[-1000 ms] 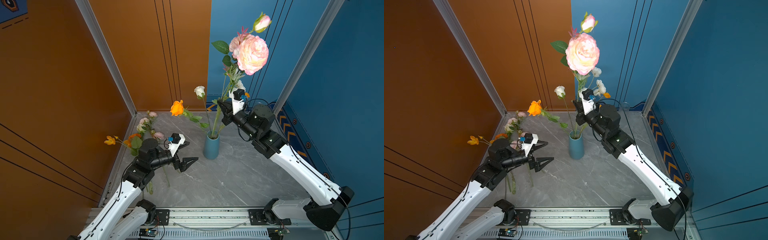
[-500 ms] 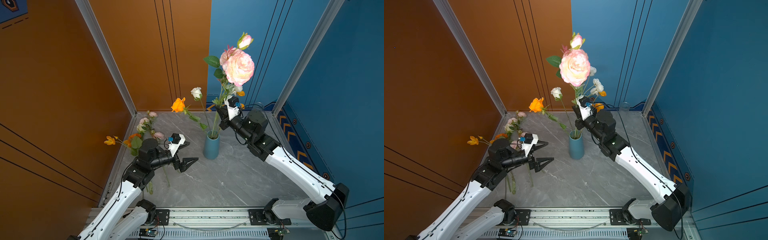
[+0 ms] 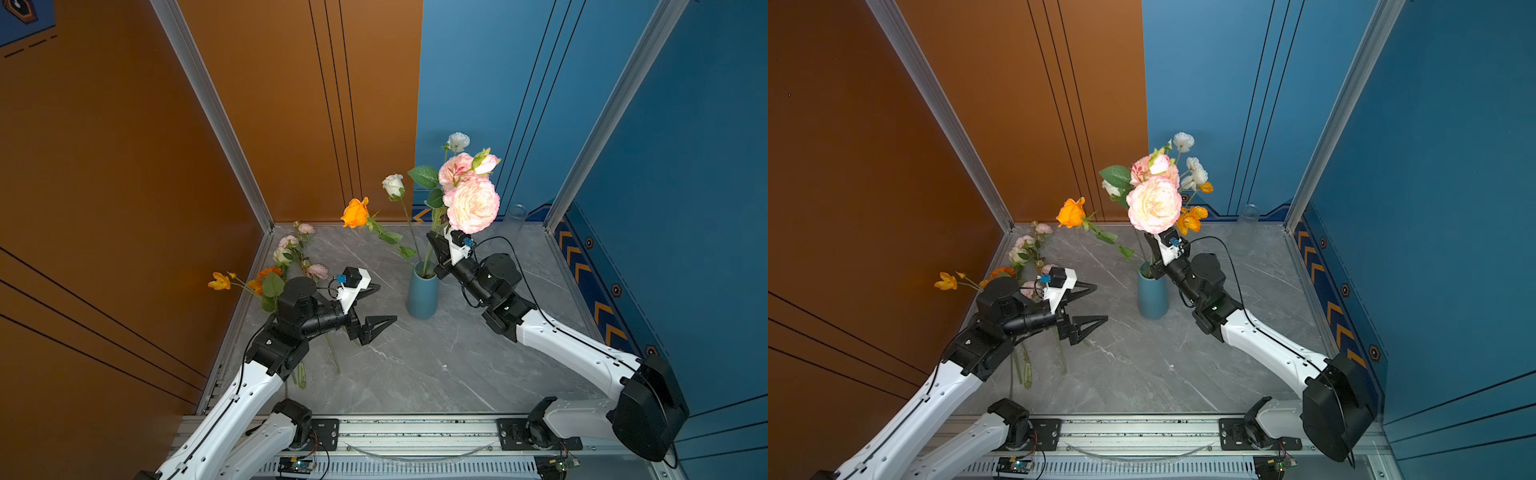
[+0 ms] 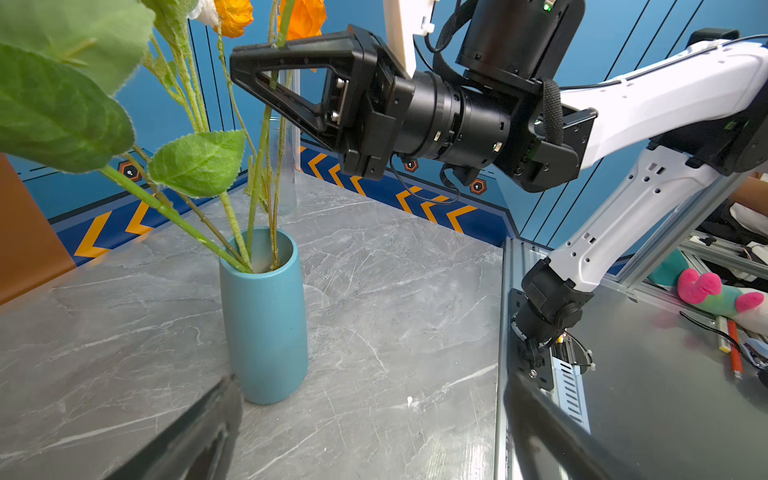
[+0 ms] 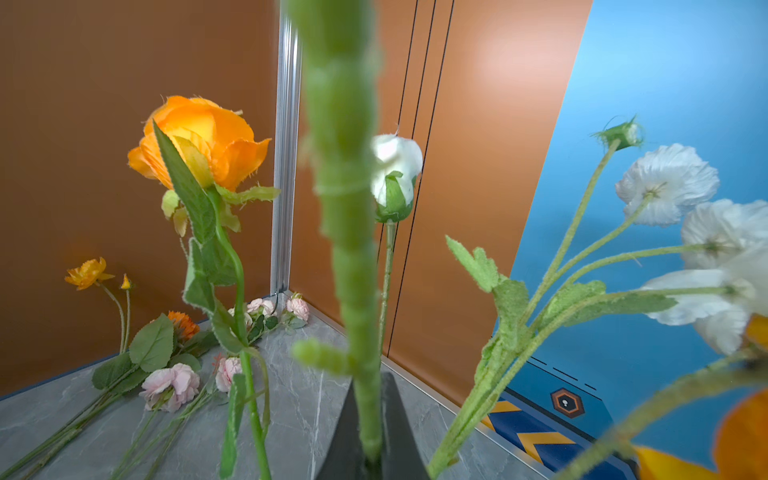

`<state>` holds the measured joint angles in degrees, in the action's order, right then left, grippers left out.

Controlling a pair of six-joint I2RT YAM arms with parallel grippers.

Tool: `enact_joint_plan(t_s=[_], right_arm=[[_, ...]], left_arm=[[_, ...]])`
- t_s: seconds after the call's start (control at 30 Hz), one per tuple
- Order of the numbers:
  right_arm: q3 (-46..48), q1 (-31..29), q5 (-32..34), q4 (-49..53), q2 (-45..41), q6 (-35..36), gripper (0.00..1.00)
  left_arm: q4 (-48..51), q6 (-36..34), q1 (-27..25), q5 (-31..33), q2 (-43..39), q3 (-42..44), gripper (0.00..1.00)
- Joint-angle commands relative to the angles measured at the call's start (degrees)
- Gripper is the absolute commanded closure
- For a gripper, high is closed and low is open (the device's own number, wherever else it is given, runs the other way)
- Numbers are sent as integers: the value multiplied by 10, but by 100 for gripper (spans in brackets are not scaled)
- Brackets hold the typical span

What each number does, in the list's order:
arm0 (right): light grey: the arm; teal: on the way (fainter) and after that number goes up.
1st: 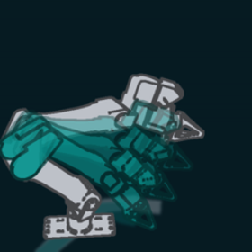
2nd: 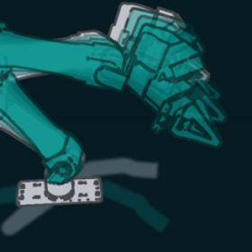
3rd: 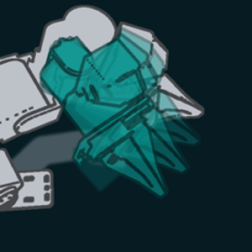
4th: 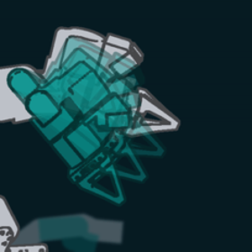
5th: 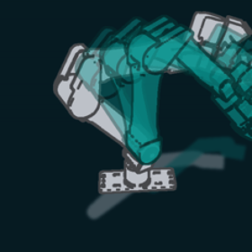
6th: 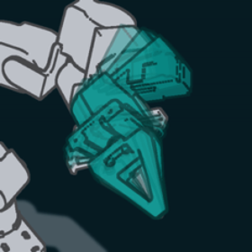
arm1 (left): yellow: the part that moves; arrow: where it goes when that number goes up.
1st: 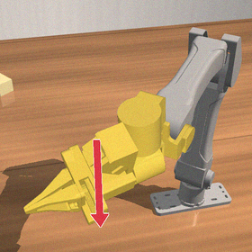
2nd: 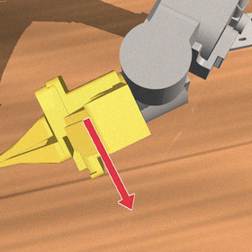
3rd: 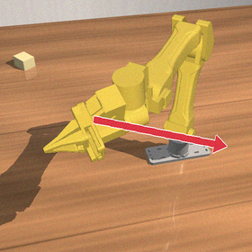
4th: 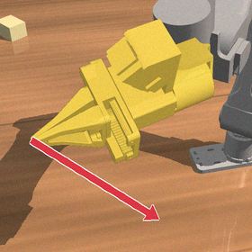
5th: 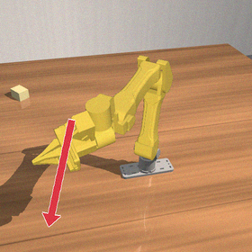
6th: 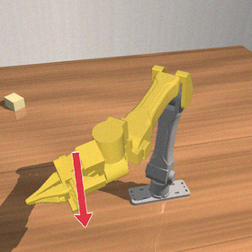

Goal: Arrange the flowers into the vase
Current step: 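Lower the pink peony stem into the teal vase with the right gripper, then open the right gripper and draw back while the left reaches toward the vase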

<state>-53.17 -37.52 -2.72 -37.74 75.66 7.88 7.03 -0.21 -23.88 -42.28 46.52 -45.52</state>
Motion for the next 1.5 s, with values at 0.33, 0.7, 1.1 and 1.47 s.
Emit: enact_joint_plan(t_s=[0.33, 0.7, 1.1, 1.47], right_arm=[[46, -17, 38, 2, 20, -47, 80], [95, -18, 53, 7, -4, -56, 61], [144, -43, 58, 59, -93, -58, 30], [145, -47, 23, 249, -197, -74, 0]], left_arm=[[-9, 2, -2, -13, 0, 6, 2], [-9, 2, -8, -12, 6, 5, 2], [-9, 4, -13, 59, 14, 7, 2], [-85, -4, -81, 225, 37, 40, 2]])
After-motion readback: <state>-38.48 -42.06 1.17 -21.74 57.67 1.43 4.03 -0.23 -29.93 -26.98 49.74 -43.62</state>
